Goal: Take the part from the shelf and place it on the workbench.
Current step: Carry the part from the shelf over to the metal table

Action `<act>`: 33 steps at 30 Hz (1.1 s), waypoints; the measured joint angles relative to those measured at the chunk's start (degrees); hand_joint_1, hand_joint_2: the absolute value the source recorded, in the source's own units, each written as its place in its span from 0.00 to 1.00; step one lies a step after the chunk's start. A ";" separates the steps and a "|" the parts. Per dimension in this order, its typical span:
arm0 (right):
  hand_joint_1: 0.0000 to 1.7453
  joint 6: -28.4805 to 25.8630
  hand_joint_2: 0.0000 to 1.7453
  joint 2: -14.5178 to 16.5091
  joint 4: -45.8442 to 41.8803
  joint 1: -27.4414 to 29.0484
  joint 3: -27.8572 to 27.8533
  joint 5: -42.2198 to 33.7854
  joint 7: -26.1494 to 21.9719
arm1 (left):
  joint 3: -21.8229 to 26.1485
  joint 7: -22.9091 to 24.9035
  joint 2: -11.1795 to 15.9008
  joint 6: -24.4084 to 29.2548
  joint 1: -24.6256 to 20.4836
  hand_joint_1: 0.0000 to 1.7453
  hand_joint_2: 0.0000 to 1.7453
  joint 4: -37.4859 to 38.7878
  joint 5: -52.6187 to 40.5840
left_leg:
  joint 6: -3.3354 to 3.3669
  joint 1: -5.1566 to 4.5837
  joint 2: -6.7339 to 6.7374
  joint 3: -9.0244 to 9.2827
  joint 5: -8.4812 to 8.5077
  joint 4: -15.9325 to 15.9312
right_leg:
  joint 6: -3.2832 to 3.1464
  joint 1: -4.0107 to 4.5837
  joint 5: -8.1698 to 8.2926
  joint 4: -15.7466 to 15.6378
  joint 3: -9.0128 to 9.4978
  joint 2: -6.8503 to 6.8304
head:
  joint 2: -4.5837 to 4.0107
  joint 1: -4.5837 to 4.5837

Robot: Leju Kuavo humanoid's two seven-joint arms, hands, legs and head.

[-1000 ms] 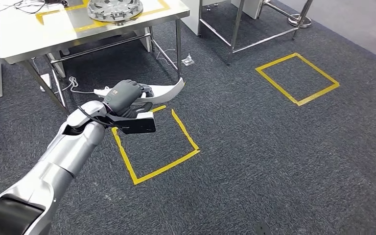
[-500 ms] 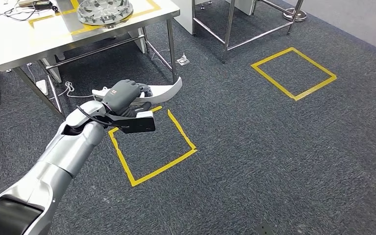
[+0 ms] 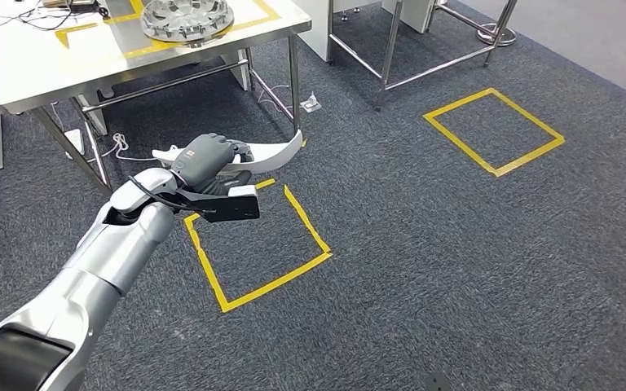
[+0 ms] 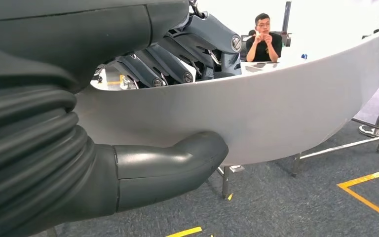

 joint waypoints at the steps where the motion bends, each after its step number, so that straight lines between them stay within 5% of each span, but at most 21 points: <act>1: 0.00 -0.01 0.00 0.03 0.01 -0.01 0.00 0.04 -0.01 | 0.00 0.00 -0.04 0.00 -0.06 0.98 1.00 0.03 -0.01 | -0.44 0.12 0.04 0.37 -0.53 0.24 | -0.05 0.07 1.19 -3.60 1.56 -0.25 | 0.00 0.03; 3: 0.00 -0.03 0.00 0.09 0.02 -0.09 0.00 0.15 -0.01 | 0.00 0.01 -0.20 -0.01 -0.18 0.98 1.00 0.12 -0.14 | -1.35 0.00 0.20 0.79 -1.35 0.32 | -1.04 0.36 1.12 -7.04 3.32 -0.67 | 0.00 0.04; 7: 0.00 -0.07 0.00 0.10 0.03 0.14 -0.01 0.21 -0.02 | 0.00 -0.02 -0.49 0.02 -0.29 0.98 1.00 0.17 -0.44 | -2.73 -0.03 -0.32 0.60 -0.97 2.59 | -3.50 0.35 0.10 -7.30 4.86 -0.03 | 0.00 -0.07; 9: 0.00 -0.13 0.00 0.10 0.02 0.09 -0.01 0.22 -0.04 | 0.00 -0.05 -0.50 0.05 -0.35 0.98 1.00 0.22 -0.50 | -2.94 0.12 -1.43 -3.12 -0.88 8.50 | -4.16 0.35 -0.78 -7.70 6.38 0.41 | 0.00 -0.15; 11: 0.00 -0.19 0.00 0.10 0.02 -0.02 0.00 0.22 -0.05 | 0.00 -0.07 -0.45 0.07 -0.12 0.98 1.00 0.46 -0.56 | -2.90 0.10 -2.22 -8.00 -3.47 14.45 | -4.48 0.49 -1.91 -7.93 7.87 0.94 | 0.00 -0.17; 13: 0.00 -0.21 0.00 0.10 0.02 0.04 0.00 0.22 -0.06 | 0.00 -0.06 -0.34 0.14 0.23 0.98 1.00 0.80 -0.73 | -2.57 0.01 -2.43 -11.00 -5.88 15.54 | -4.61 0.74 -3.20 -7.99 9.68 1.63 | 0.00 -0.19; 14: 0.00 -0.23 0.00 0.10 0.02 0.10 0.00 0.22 -0.07 | 0.00 -0.04 -0.27 0.24 0.31 0.98 1.00 0.95 -0.83 | -2.23 -0.10 -2.50 -11.41 -5.38 13.77 | -4.63 0.87 -3.93 -7.99 10.69 1.97 | 0.00 -0.19; 15: 0.00 -0.28 0.00 0.10 0.02 0.16 0.00 0.22 -0.08 | 0.00 -0.01 -0.18 0.39 0.35 0.98 1.00 1.08 -0.92 | -1.71 -0.29 -2.62 -11.29 -3.16 10.73 | -4.61 1.00 -4.70 -7.98 11.74 2.26 | 0.00 -0.20; 17: 0.00 -0.38 0.00 0.19 0.05 0.18 0.00 0.22 -0.08 | 0.00 0.06 -0.01 0.65 0.35 0.98 1.00 1.32 -1.06 | -0.70 -0.82 -3.34 -10.65 4.68 3.89 | -4.27 1.24 -6.20 -7.78 13.27 2.76 | 0.00 -0.19; 19: 0.00 -0.49 0.00 0.27 0.07 0.02 0.00 0.25 -0.13 | 0.00 0.09 0.05 0.75 0.35 0.98 1.00 1.43 -1.14 | -0.34 -1.33 -3.90 -10.18 9.63 0.66 | -3.58 1.27 -7.53 -7.76 13.93 3.17 | 0.00 0.03; 23: 0.00 -0.65 0.00 0.14 -0.04 -0.16 -0.01 0.26 -0.22 | 0.00 0.09 -0.16 0.87 -0.05 0.98 1.00 1.08 -1.14 | 0.67 -1.18 -3.81 -8.57 8.70 -0.14 | -2.23 1.11 -9.71 -6.50 14.17 2.25 | 0.00 0.29; 27: 0.00 -0.71 0.00 0.06 -0.07 -0.33 0.02 0.36 -0.20 | 0.00 0.04 -0.21 1.13 0.16 0.98 1.00 1.06 -1.22 | 1.20 -1.07 -3.68 -7.12 6.99 -0.25 | -1.52 1.03 -13.54 7.05 4.84 1.11 | 0.00 0.34; 29: 0.00 -0.63 0.00 0.04 -0.07 -0.16 0.02 0.41 -0.19 | 0.00 0.07 -0.20 1.20 0.66 0.98 1.00 1.12 -1.32 | 1.18 -1.05 -3.69 -6.30 6.01 0.07 | -1.51 1.03 -10.48 6.88 2.61 1.05 | 0.00 0.34; 31: 0.00 -0.47 0.00 0.02 -0.07 -0.08 0.02 0.42 -0.31 | 0.00 0.16 -0.16 1.36 0.85 0.98 1.00 1.12 -1.43 | 0.97 -1.06 -3.73 -5.45 5.05 0.45 | -1.77 1.05 -4.55 -0.36 4.06 0.85 | 0.00 0.34; 33: 0.00 -0.20 0.00 0.00 -0.07 -0.16 0.02 0.34 -0.67 | 0.01 0.56 0.02 1.79 0.90 0.98 1.00 1.11 -1.57 | 0.48 -1.29 -3.84 -5.09 4.38 0.80 | -2.27 1.26 -1.32 -6.05 5.79 0.69 | 0.00 0.31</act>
